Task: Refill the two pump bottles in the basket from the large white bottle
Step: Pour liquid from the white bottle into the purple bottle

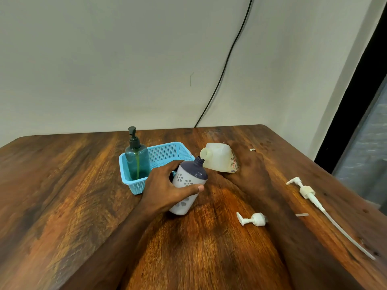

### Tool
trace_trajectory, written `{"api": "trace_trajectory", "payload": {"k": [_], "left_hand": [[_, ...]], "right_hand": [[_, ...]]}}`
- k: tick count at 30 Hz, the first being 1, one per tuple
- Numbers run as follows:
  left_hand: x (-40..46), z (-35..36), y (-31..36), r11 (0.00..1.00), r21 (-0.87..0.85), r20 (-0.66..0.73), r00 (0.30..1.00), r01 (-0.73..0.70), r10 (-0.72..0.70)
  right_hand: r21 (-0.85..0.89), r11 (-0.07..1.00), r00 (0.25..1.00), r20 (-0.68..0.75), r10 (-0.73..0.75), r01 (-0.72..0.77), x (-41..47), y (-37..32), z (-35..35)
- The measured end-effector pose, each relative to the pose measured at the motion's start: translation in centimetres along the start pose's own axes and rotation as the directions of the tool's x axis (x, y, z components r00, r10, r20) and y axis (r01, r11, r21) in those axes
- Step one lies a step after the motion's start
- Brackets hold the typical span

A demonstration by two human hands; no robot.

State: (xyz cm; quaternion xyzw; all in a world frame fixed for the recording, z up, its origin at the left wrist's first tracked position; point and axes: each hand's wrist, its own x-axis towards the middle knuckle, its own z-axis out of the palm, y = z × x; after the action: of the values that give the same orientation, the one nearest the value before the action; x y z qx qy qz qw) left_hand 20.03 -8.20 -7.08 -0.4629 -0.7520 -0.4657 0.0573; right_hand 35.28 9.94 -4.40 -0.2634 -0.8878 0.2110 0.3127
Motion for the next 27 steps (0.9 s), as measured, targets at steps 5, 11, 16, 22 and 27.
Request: {"api": "trace_trajectory", "payload": {"k": [5, 11, 16, 22, 27], "left_hand": [[-0.02, -0.01, 0.07, 1.0, -0.011, 0.005, 1.0, 0.007, -0.007], [-0.08, 0.03, -0.04, 0.999, -0.036, 0.013, 1.0, 0.004, -0.003], [-0.15, -0.06, 0.07, 0.999, -0.052, 0.012, 1.0, -0.008, 0.009], [-0.21, -0.24, 0.08, 0.999, -0.042, 0.009, 1.0, -0.03, 0.03], [-0.32, -0.26, -0.09, 0.998, -0.048, 0.01, 0.999, -0.034, 0.035]], "right_hand": [[0.03, 1.0, 1.0, 0.01, -0.001, 0.001, 0.02, -0.08, -0.05], [0.007, 1.0, 1.0, -0.002, -0.017, 0.017, 0.08, 0.09, 0.0], [0.001, 1.0, 1.0, -0.007, -0.027, 0.027, 0.23, 0.33, 0.08], [0.038, 0.999, 1.0, 0.008, -0.027, 0.027, 0.01, 0.34, 0.01], [0.02, 0.996, 0.996, -0.026, -0.083, 0.083, -0.11, 0.23, -0.1]]}}
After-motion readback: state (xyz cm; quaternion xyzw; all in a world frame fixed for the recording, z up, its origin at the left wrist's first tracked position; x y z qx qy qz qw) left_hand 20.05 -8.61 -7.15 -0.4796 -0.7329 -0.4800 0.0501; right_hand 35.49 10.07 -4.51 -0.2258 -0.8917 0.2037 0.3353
